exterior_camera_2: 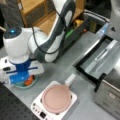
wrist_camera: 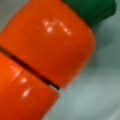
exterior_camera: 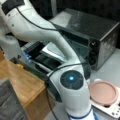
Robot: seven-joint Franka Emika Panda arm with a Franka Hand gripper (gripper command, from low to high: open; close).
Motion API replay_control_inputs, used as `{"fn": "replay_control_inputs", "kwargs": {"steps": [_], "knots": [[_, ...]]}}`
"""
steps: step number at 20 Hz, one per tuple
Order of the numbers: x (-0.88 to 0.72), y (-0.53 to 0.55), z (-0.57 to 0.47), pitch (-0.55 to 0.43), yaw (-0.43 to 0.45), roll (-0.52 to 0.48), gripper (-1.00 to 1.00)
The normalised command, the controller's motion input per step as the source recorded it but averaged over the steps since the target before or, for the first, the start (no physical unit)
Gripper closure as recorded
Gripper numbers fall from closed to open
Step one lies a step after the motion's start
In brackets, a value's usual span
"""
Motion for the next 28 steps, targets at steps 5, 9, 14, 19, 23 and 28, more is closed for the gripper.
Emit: {"fn": "replay_control_inputs", "kwargs": {"steps": [5,9,14,19,23,28], "knots": [[0.20,0.03,-0.38,0.059,-0.036,0.132,-1.00],[0.22,0.04,-0.43,0.087,-0.040,0.167,-1.00],[0.24,0.01,-0.45,0.122,-0.059,0.208,-1.00],[0.28,-0.01,-0.48,0.164,-0.091,0.279,-1.00],[0.31,-0.02,-0.50,0.190,-0.114,0.302,1.00],[0.37,-0.02,-0.56,0.167,-0.120,0.283,1.00]]}}
